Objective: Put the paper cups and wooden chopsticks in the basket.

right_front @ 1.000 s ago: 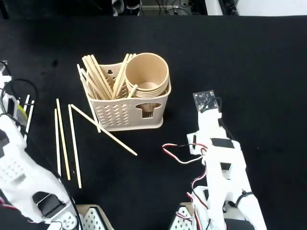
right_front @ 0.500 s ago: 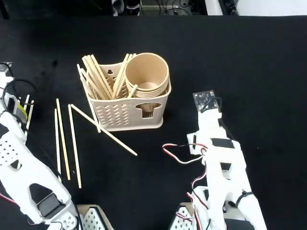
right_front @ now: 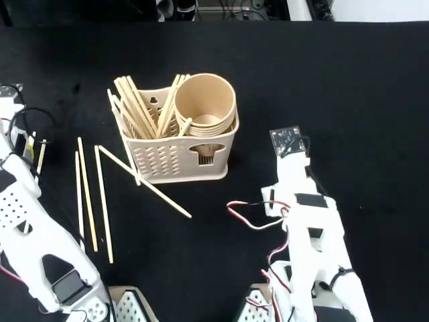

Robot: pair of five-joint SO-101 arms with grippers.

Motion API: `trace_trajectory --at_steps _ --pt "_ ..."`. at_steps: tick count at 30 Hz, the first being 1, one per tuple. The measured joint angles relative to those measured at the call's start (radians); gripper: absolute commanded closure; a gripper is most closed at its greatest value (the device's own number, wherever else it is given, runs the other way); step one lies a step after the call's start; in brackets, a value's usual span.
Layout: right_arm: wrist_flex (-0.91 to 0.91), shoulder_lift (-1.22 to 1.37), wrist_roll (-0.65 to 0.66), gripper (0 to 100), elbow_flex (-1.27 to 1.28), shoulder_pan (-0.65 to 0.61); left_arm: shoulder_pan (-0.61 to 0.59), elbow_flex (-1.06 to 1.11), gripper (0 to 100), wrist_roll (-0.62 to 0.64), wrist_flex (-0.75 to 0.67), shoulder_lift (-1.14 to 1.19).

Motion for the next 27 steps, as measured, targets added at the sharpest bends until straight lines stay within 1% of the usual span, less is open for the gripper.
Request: trace_trajectory --at_steps 2,7,13,17,20,23,25,27 --pt "0.0 0.0 0.0 98.6 0.0 0.0 -0.003 -0.04 97 0.003 0.066 -0.017" --pt "0.0 0.0 0.0 98.6 0.0 0.0 -0.005 -0.044 97 0.068 0.095 -0.163" --pt "0.0 0.0 0.0 98.6 0.0 0.0 0.002 0.118 97 0.077 0.095 -0.399" --pt "0.0 0.0 0.0 98.6 0.0 0.0 0.029 0.218 97 0.092 0.095 -0.543" --pt "0.0 0.0 0.0 98.6 0.0 0.0 0.048 0.229 97 0.184 0.097 -0.683" --pt "0.0 0.0 0.0 98.6 0.0 0.0 0.074 0.247 97 0.298 0.1 -0.885" --pt "0.0 0.0 0.0 98.6 0.0 0.0 0.117 0.285 97 0.348 0.097 -1.033" --pt "0.0 0.0 0.0 98.6 0.0 0.0 0.178 0.353 97 0.41 0.058 -1.177"
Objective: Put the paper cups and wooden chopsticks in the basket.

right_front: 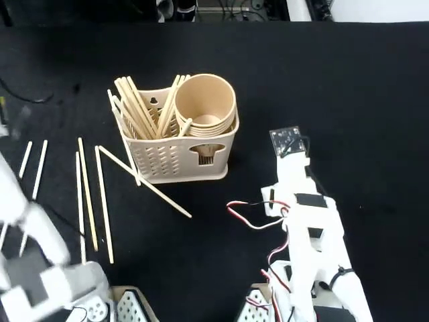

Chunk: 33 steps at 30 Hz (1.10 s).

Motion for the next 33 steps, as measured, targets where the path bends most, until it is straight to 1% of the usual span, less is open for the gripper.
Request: trace_trajectory --at_steps 2,4,8,11,15,17,18,19,21,22,24,30,33 --pt "0.0 0.0 0.0 98.6 0.0 0.0 0.066 0.103 97 0.068 -0.06 -0.144" --pt "0.0 0.0 0.0 98.6 0.0 0.0 0.133 0.236 97 0.135 -0.149 -0.282" --pt "0.0 0.0 0.0 98.6 0.0 0.0 0.259 0.566 97 0.222 -0.399 -0.574" --pt "0.0 0.0 0.0 98.6 0.0 0.0 0.358 0.835 97 0.252 -0.652 -0.806" --pt "0.0 0.0 0.0 98.6 0.0 0.0 0.489 1.157 97 0.318 -1.054 -1.109" --pt "0.0 0.0 0.0 98.6 0.0 0.0 0.562 1.274 97 0.331 -1.247 -1.237" --pt "0.0 0.0 0.0 98.6 0.0 0.0 0.597 1.316 97 0.338 -1.326 -1.278" --pt "0.0 0.0 0.0 98.6 0.0 0.0 0.637 1.338 97 0.341 -1.373 -1.307" --pt "0.0 0.0 0.0 98.6 0.0 0.0 0.707 1.341 97 0.344 -1.392 -1.324" --pt "0.0 0.0 0.0 98.6 0.0 0.0 0.736 1.376 97 0.345 -1.39 -1.324" --pt "0.0 0.0 0.0 98.6 0.0 0.0 0.776 1.402 97 0.347 -1.387 -1.284" --pt "0.0 0.0 0.0 98.6 0.0 0.0 0.781 1.528 97 0.347 -1.488 -1.112" --pt "0.0 0.0 0.0 98.6 0.0 0.0 0.764 1.57 97 0.347 -1.504 -1.054"
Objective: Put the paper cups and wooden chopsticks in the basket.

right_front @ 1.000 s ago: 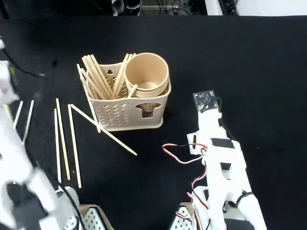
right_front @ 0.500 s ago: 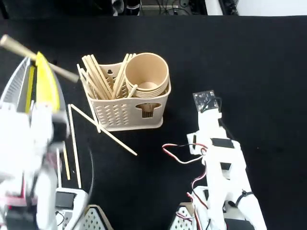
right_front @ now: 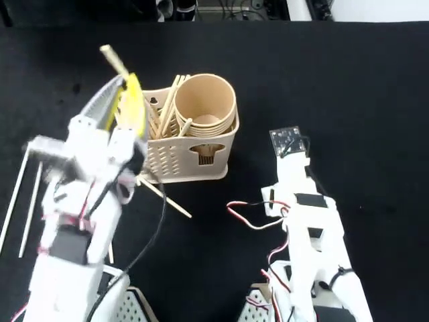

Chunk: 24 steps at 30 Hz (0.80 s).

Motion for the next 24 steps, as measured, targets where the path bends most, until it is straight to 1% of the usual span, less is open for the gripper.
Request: trace_trajectory --at_steps 2,6,8,12,18,20,24 --pt "0.0 0.0 0.0 98.6 0.0 0.0 0.0 0.003 96 0.0 0.011 -0.002" --pt "0.0 0.0 0.0 98.6 0.0 0.0 -0.005 -0.02 87 0.0 0.141 0.011" --pt "0.0 0.0 0.0 98.6 0.0 0.0 -0.006 -0.048 85 0.009 0.226 0.018" --pt "0.0 0.0 0.0 98.6 0.0 0.0 -0.005 -0.135 83 0.071 0.364 0.015" --pt "0.0 0.0 0.0 98.6 0.0 0.0 -0.012 -0.295 83 0.078 0.525 0.032" --pt "0.0 0.0 0.0 98.6 0.0 0.0 -0.054 -0.387 83 0.046 0.605 0.078" --pt "0.0 0.0 0.0 98.6 0.0 0.0 -0.189 -0.643 83 -0.012 0.861 0.275"
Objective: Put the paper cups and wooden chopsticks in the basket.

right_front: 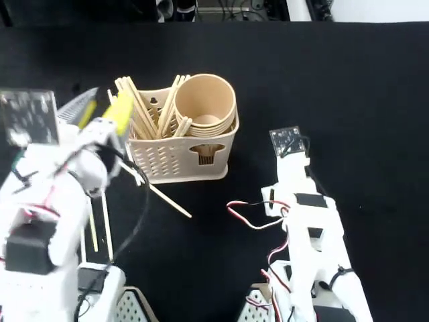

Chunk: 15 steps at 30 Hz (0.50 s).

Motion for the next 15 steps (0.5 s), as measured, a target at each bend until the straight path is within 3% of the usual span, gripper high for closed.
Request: trace_trajectory --at_steps 7,15 --pt "0.0 0.0 0.0 98.6 0.0 0.0 -0.321 -0.456 83 -0.201 0.445 0.555" --pt "0.0 0.0 0.0 98.6 0.0 0.0 -0.578 -0.666 83 -0.5 0.511 1.174"
